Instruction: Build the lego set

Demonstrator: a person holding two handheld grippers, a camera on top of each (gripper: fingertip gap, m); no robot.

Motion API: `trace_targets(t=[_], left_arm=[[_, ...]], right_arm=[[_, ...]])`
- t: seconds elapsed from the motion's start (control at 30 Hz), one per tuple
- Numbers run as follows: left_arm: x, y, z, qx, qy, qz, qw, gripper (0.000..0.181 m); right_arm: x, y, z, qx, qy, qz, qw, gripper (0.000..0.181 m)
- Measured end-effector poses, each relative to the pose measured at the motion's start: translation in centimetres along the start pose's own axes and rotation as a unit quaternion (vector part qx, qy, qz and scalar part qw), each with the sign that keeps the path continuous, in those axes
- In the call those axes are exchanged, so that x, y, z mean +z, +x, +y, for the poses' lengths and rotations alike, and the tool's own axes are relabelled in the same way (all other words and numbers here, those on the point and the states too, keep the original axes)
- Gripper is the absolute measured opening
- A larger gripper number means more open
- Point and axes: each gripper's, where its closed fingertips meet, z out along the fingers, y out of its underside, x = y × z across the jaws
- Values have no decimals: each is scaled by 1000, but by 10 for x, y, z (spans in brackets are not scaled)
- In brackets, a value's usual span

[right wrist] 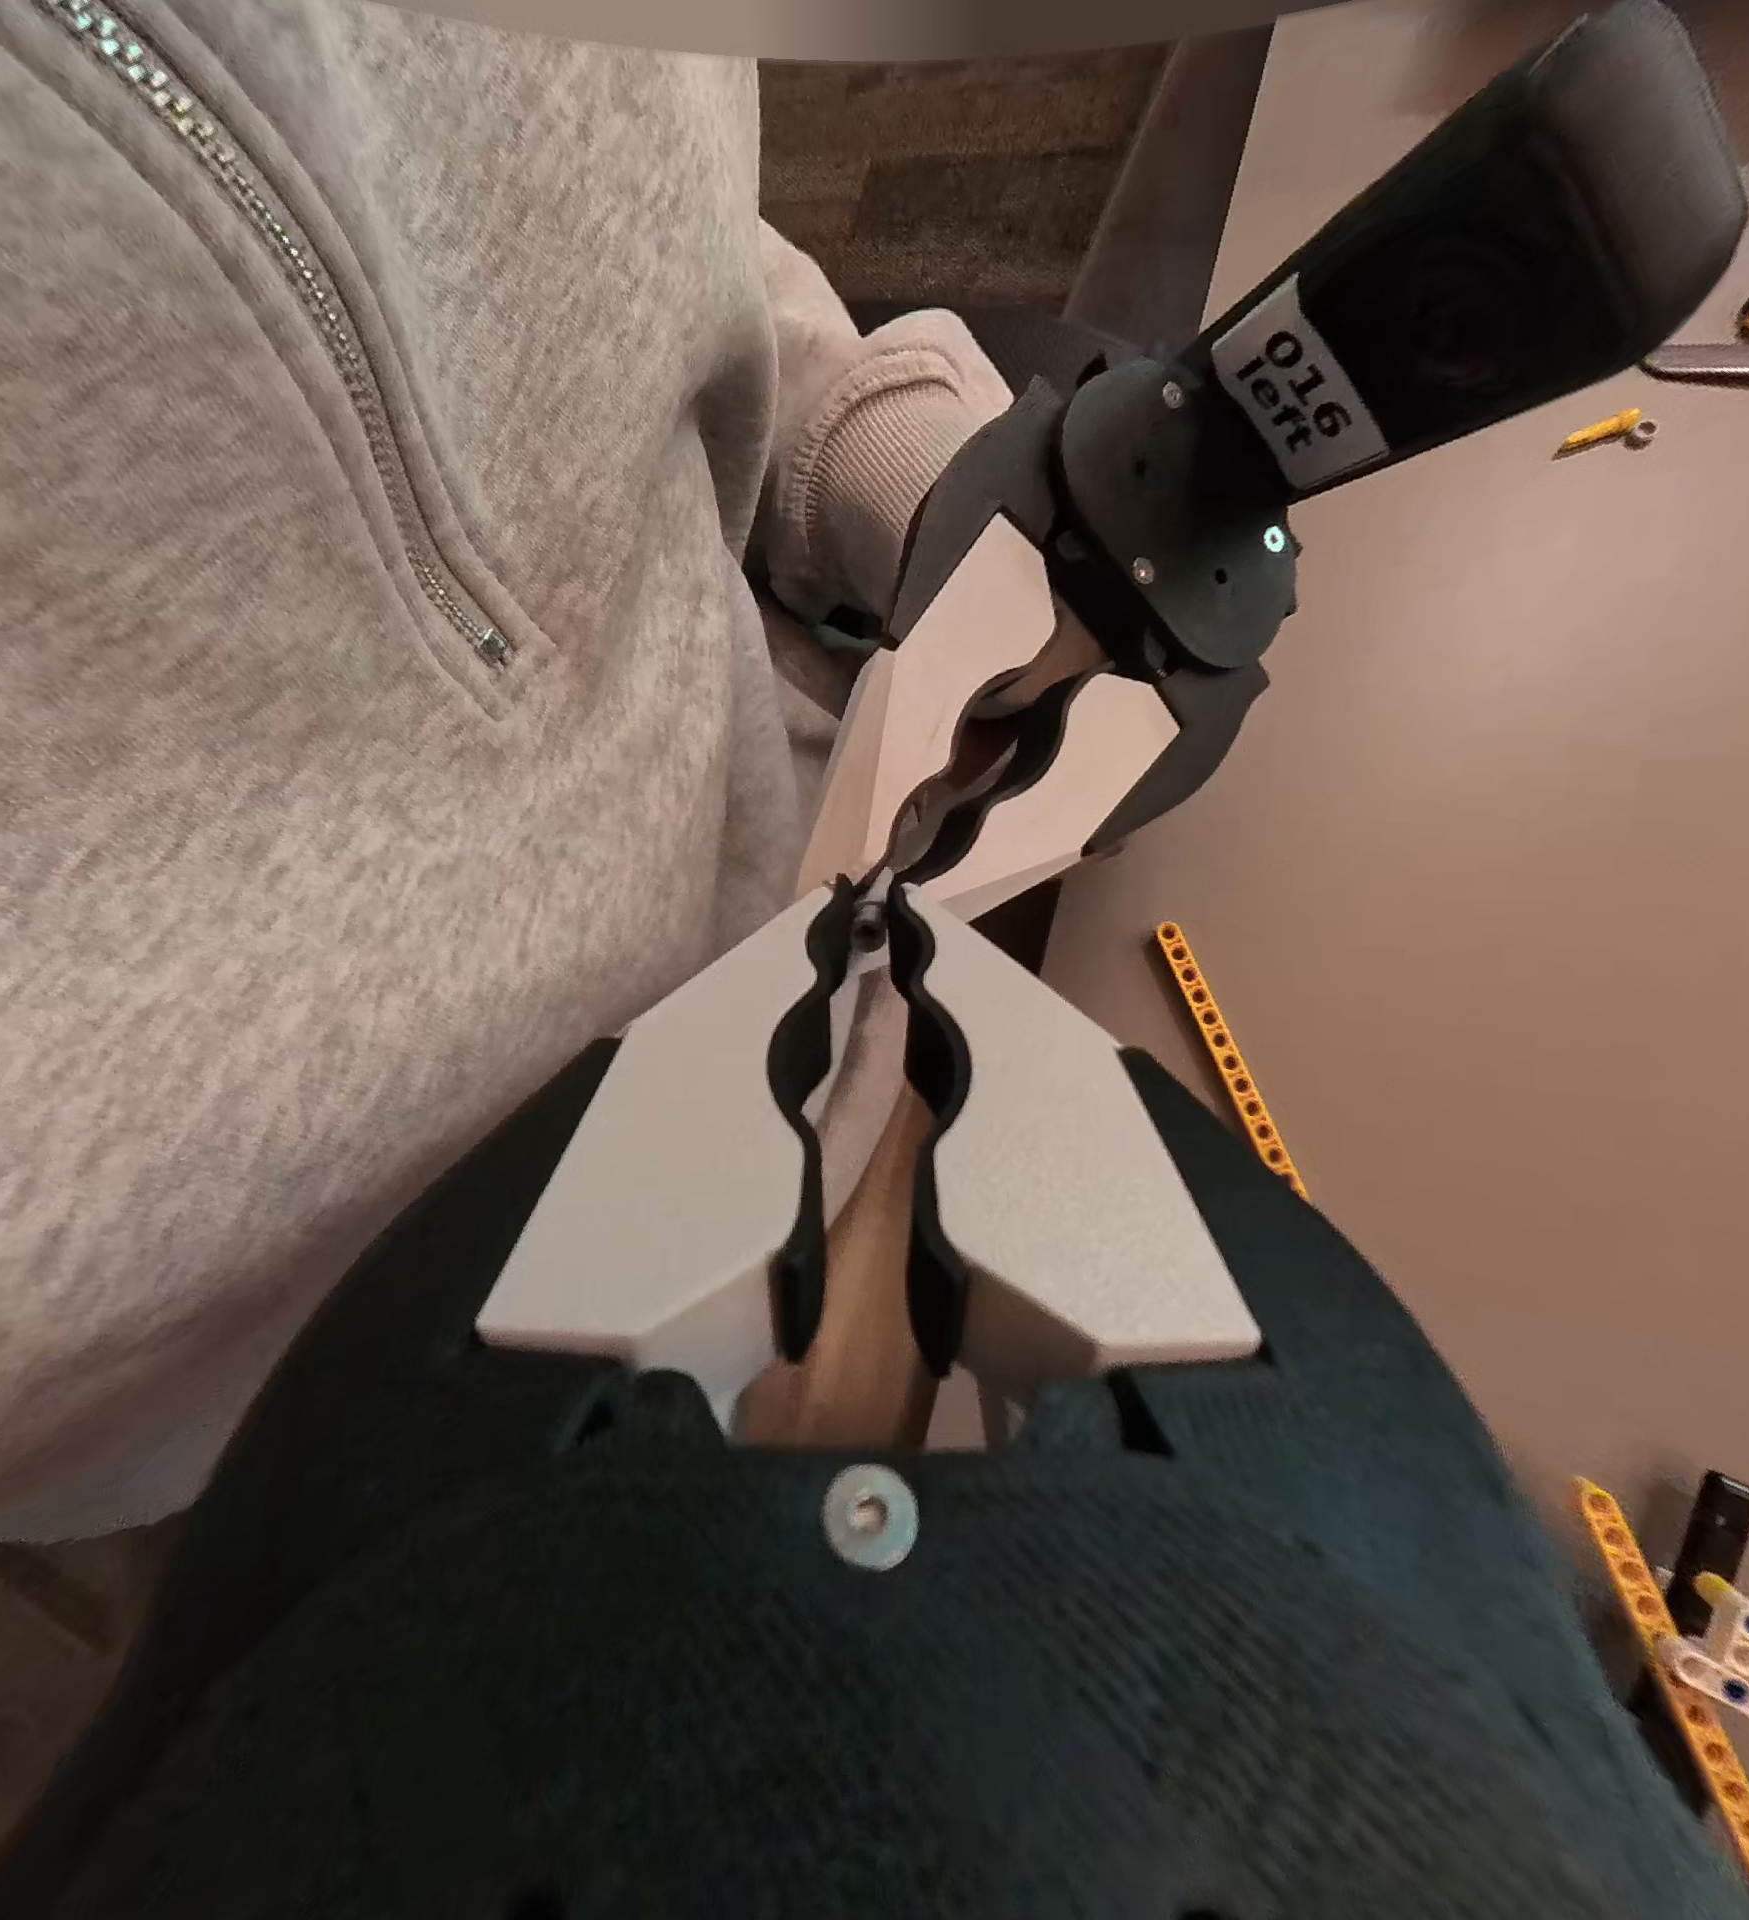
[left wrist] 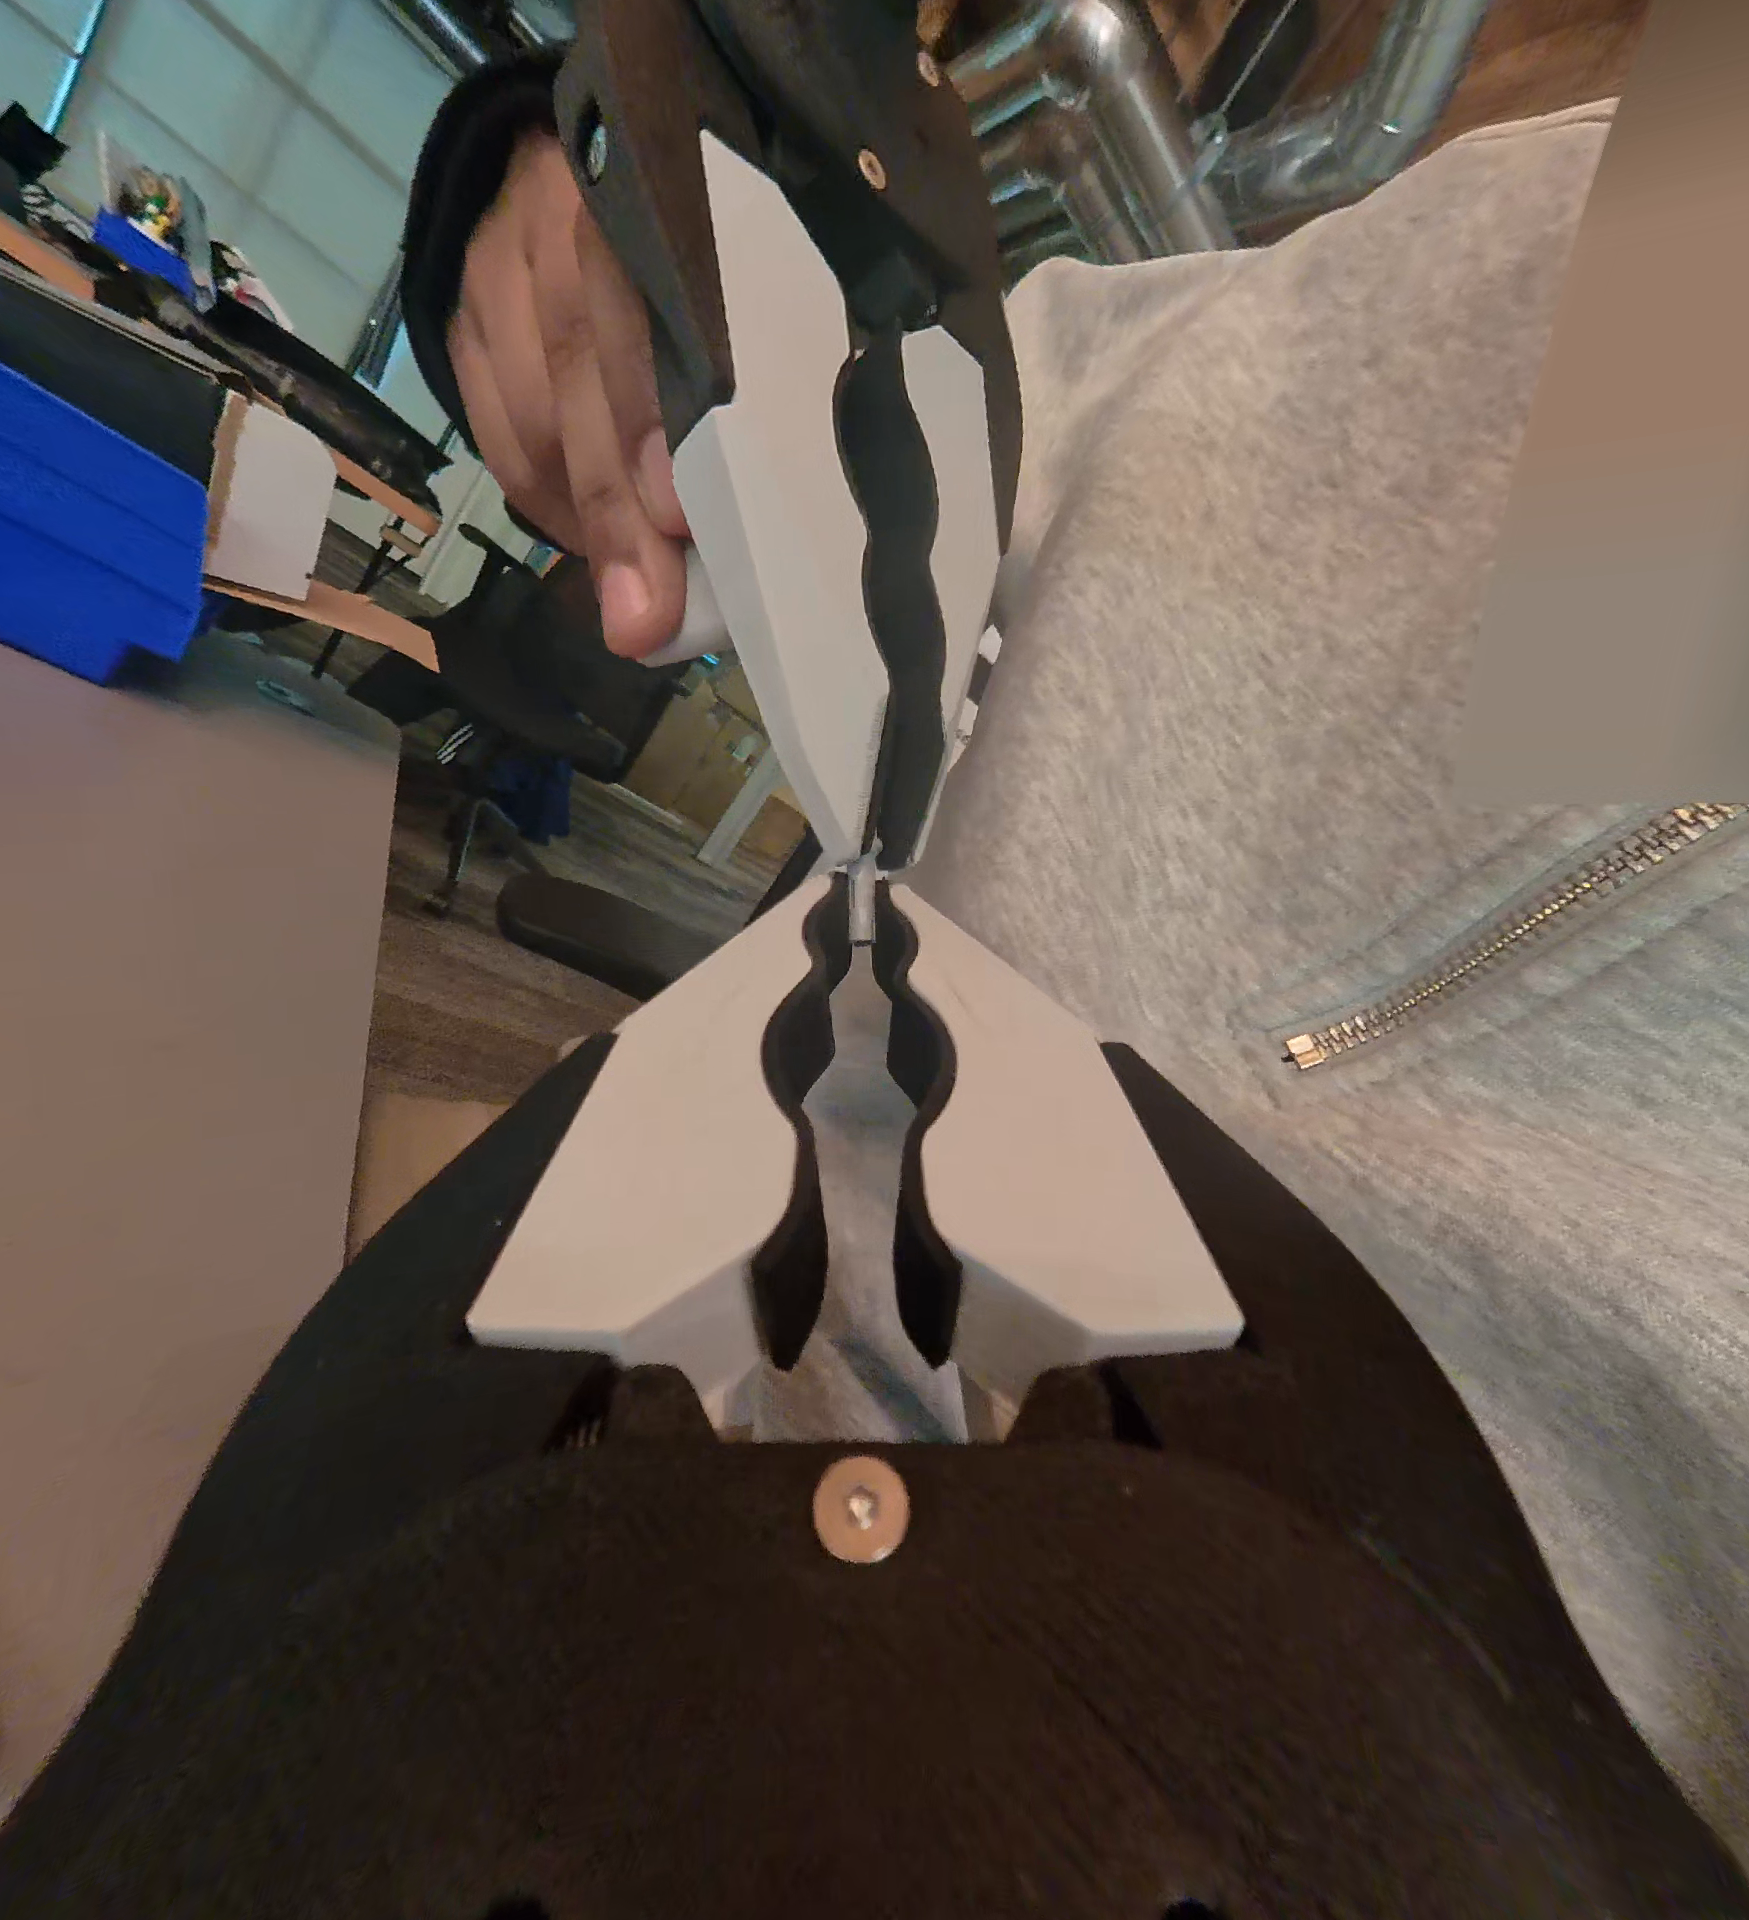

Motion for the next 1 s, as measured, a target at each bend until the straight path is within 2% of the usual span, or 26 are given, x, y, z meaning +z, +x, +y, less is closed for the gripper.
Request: trace_targets(t=[0.27, 0.73, 0.8, 0.9, 0.97, 1.0], left_arm=[[1, 13, -2, -8, 10, 44, 999, 0], [6, 17, 3, -11, 1, 55, 998, 1], [5, 13, -2, 0, 15, 33, 999, 2], [-6, 3, -19, 10, 58, -8, 998, 37], [-21, -33, -28, -1, 76, -124, 989, 36], [-31, -57, -28, -8, 73, -199, 977, 28]], right_arm=[[0, -8, -8, -10, 16, -7, 1000, 5], [0, -13, -5, -5, 6, -17, 1000, 5], [-1, -10, -5, 11, 7, -13, 1000, 4], [-11, 8, -3, 49, 25, 21, 998, 4], [-18, 29, 8, 80, 24, 64, 994, 4], [-21, 40, 17, 97, 16, 84, 992, 4]])
